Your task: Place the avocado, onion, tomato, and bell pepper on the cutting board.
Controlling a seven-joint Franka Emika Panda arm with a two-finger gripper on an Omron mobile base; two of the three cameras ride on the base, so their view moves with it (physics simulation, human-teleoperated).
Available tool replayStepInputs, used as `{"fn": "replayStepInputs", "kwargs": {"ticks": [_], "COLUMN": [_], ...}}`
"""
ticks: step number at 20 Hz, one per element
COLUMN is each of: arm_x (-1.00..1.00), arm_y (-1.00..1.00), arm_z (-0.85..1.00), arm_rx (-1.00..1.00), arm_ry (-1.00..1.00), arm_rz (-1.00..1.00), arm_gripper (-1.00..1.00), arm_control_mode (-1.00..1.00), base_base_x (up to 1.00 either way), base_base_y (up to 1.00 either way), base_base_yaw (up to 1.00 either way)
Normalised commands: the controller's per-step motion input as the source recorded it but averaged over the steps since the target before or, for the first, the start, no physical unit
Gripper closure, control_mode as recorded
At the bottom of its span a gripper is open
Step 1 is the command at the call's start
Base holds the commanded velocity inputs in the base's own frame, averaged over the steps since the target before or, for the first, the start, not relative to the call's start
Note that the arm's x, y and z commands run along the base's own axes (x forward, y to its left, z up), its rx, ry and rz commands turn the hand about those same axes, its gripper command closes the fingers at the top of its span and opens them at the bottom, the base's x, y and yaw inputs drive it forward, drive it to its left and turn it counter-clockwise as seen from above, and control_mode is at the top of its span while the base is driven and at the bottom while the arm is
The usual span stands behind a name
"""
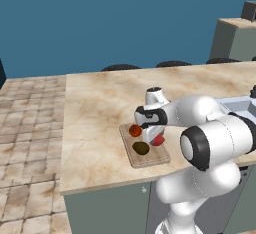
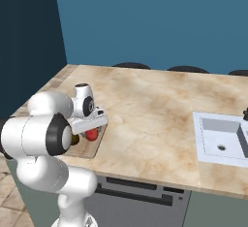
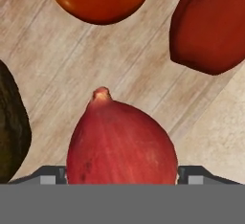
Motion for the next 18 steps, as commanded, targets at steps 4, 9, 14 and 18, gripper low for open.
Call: {"fn": "replayStepInputs", "kwargs": {"ticks": [4,9,14,18], "arm_x": [-0.09,-0.20,-0.26,-0.30], "arm_y": [0.00,0.00,0.00,0.00], "arm_z": [0.07,0.29,0.46,0.44], "arm_rx": [0.00,0.00,-0.04,-0.07], "arm_ry": [0.00,0.00,0.00,0.00], "arm_rz": [0.00,0.00,0.00,0.00], "arm_gripper": [-1.00,-1.00,-1.00,-1.00], "arm_control_mode": [-1.00,-1.00,-1.00,-1.00], "base_base_x": [0.00,0.00,0.00,0.00], "base_base_y": [0.00,0.00,0.00,0.00], "base_base_yaw": [0.00,0.00,0.00,0.00]}}
